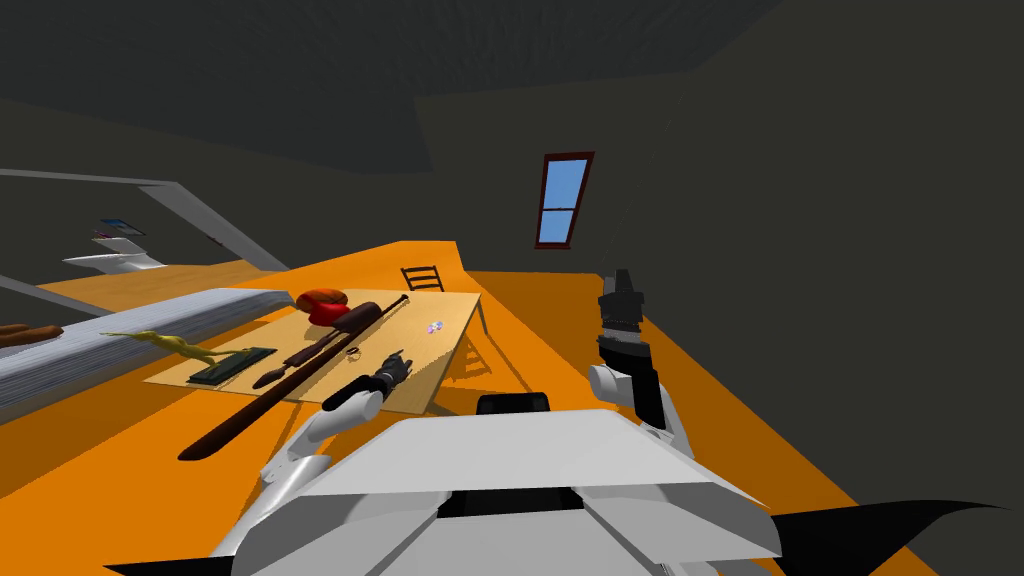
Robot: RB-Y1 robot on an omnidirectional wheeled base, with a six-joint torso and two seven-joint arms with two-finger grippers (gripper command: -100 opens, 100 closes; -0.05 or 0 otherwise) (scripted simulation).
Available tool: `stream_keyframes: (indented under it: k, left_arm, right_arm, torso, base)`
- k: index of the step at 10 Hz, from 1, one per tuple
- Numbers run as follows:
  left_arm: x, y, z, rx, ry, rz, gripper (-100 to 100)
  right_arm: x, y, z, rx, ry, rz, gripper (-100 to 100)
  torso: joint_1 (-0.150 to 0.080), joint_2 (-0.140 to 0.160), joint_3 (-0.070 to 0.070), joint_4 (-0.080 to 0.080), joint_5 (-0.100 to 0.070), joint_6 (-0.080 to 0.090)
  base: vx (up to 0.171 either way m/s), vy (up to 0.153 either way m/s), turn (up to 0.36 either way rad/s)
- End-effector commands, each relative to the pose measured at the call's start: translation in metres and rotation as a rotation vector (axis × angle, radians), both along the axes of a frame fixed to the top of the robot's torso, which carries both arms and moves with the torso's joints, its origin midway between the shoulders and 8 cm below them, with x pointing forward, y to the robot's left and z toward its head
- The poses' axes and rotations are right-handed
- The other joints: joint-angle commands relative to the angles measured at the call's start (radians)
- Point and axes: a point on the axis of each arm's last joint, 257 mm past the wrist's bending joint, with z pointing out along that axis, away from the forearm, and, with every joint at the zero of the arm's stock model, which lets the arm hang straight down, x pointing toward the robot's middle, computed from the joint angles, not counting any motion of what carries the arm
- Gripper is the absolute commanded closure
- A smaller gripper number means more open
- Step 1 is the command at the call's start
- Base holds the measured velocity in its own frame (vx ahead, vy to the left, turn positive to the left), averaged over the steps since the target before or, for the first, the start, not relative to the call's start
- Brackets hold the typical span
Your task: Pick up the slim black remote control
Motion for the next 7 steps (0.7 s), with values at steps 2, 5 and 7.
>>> stream_keyframes:
  k: [2, 5, 7]
  left_arm:
    - [-0.017, 0.022, -0.016, -0.029, 0.066, 0.052, -100]
    - [-0.039, 0.043, -0.035, -0.059, 0.137, 0.112, -100]
    - [-0.059, 0.06, -0.049, -0.088, 0.198, 0.168, -100]
  right_arm:
    - [0.0, 0.0, 0.0, 0.0, 0.0, 0.0, 0]
    - [0.0, 0.0, 0.0, 0.0, 0.0, 0.0, 0]
    - [0.0, 0.0, 0.0, 0.0, 0.0, 0.0, 0]
  torso:
    - [0.0, -0.001, -0.001, 0.0, 0.0, 0.0]
    - [0.0, -0.001, -0.001, 0.0, 0.0, 0.0]
    - [0.0, -0.004, -0.002, -0.001, 0.0, 0.0]
  base:
    - [0.074, -0.024, 0.024]
    - [0.06, -0.02, 0.014]
    - [0.109, -0.025, 0.022]
